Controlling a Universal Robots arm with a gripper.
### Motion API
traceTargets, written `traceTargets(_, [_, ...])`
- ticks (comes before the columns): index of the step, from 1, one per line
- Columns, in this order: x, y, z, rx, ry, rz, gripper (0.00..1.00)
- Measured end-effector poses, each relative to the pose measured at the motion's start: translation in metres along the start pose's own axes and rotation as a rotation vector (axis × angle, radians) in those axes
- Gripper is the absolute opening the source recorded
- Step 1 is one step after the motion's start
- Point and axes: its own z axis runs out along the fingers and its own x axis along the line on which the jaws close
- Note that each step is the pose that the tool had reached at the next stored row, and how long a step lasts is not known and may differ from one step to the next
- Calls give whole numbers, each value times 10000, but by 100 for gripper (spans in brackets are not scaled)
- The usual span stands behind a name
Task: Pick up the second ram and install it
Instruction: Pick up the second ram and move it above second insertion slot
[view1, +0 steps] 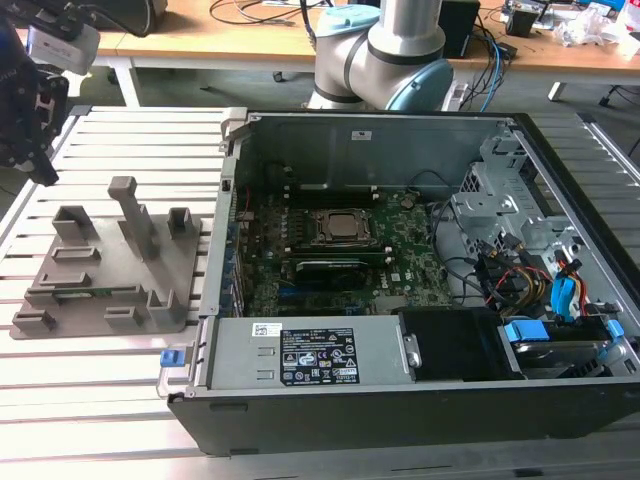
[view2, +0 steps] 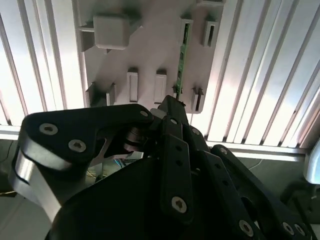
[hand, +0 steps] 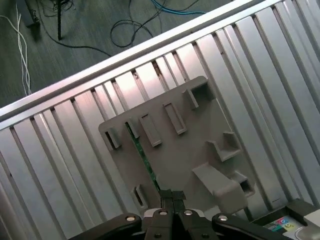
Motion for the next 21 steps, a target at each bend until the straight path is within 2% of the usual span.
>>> traceTargets(6, [0, 0, 0, 1, 13, -1420, 11])
traceTargets(9, [0, 0, 0, 1, 18, -1905, 11])
traceTargets(11, [0, 0, 0, 2, 23, -2448, 11])
traceTargets(13, [0, 0, 0, 1, 27, -2800, 11])
traceTargets(17, [0, 0, 0, 2, 28, -2932, 11])
traceTargets(20, [0, 0, 0, 2, 28, -2959, 30])
traceTargets(21, [0, 0, 0, 2, 28, -2968, 30])
